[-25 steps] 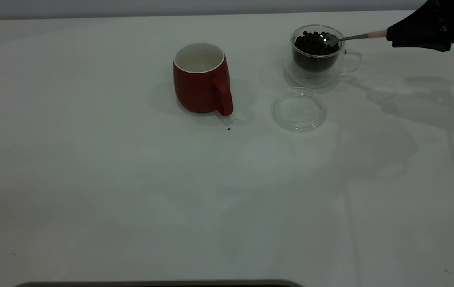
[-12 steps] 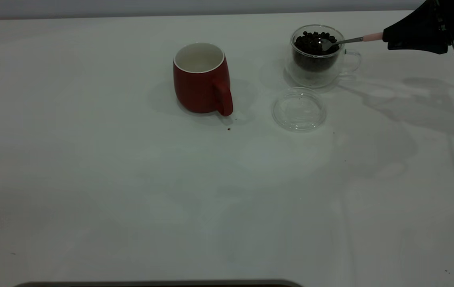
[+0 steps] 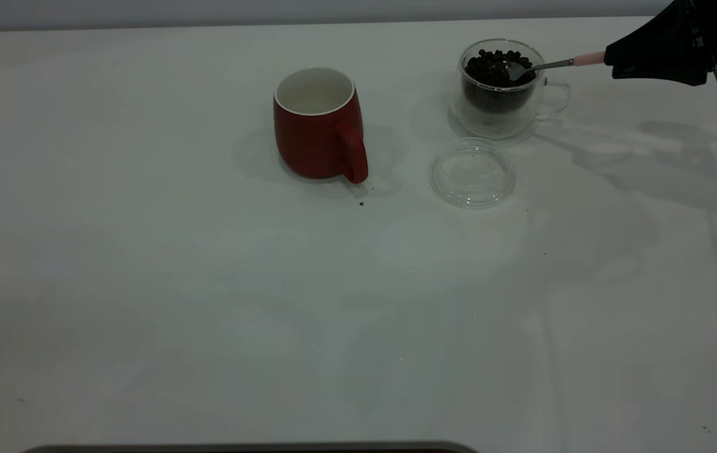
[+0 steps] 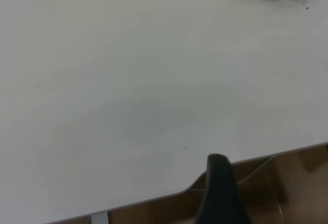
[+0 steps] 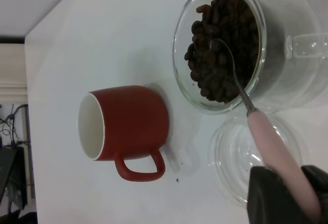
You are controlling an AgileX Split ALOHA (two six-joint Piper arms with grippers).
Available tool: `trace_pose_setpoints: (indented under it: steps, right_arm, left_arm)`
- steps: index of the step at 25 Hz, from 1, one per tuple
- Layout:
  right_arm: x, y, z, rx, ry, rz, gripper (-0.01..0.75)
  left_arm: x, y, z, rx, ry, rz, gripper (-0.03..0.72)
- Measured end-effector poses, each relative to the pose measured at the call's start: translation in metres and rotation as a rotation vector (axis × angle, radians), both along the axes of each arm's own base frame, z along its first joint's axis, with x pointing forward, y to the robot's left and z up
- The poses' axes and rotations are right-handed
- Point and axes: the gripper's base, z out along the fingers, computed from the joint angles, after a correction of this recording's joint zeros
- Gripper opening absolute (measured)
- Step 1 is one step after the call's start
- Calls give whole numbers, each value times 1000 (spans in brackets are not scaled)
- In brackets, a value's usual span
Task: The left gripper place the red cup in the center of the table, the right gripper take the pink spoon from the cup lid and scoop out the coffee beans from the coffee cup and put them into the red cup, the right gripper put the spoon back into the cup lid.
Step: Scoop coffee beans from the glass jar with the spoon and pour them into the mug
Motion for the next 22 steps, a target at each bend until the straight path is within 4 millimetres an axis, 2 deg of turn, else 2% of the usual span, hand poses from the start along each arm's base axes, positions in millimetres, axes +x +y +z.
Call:
trace_pose_setpoints:
  steps: [7,17,22]
  right_arm:
    - [-2,2,-19,122,39,-37,113]
    - [-6,-15,-18,258,28,-76,113]
    - [-10,-17,-30,314,56,-79,113]
  left_arm:
    - [0,0,0,0,0,0,586]
    - [0,0,0,1,0,-2,586]
    - [0,0,0,1,0,-2,586]
